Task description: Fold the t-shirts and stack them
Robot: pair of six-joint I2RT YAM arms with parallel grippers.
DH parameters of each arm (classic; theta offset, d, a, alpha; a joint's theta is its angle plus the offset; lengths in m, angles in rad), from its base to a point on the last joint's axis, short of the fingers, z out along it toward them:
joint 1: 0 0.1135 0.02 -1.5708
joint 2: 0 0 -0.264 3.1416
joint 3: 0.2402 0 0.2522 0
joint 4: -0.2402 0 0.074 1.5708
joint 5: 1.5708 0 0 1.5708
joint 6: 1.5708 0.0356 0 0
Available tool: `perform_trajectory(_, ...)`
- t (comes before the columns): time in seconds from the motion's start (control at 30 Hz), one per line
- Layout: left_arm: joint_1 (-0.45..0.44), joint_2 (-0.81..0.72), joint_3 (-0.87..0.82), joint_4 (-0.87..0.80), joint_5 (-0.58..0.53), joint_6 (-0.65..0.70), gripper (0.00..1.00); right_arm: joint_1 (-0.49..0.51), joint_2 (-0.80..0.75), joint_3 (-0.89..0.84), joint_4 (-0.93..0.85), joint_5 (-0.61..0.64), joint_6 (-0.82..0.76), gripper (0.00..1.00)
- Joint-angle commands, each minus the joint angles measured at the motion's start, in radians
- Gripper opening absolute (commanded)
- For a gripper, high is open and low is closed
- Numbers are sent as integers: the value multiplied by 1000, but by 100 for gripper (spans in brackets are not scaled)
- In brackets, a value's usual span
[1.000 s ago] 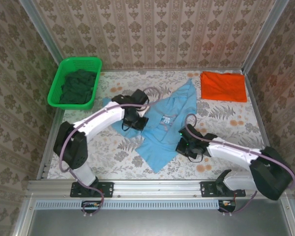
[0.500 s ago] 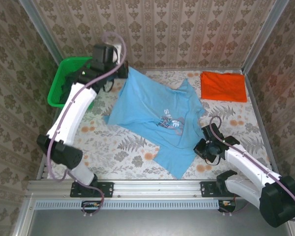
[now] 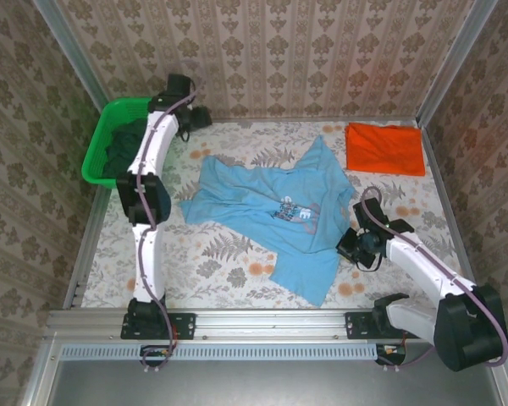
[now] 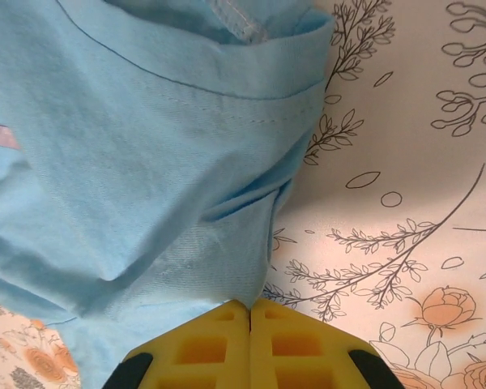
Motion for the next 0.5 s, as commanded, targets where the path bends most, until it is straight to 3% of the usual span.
perform_trajectory(0.0, -86, -314, -297, 86, 103, 9, 74, -16, -43, -9, -31, -24, -35, 0)
perform_trajectory(0.1, -145, -382, -499, 53, 126, 37, 75, -15, -50, -30, -7, -46, -30, 3)
perform_trajectory(0.2, -180, -368, -573, 10, 80, 42, 73, -18, -48, -36, -17, -40, -40, 3)
perform_trajectory(0.27, -182, -329, -561, -1, 63, 32, 65, -20, -49, -32, -44, -19, -51, 2)
perform_trajectory(0.37, -198, -226, -472, -28, 77, 29, 44, -33, -59, -43, -48, -19, -61, 0)
perform_trajectory(0.47, -232, -91, -355, -89, 46, 22, 35, -50, -59, -60, -34, -36, -67, 0)
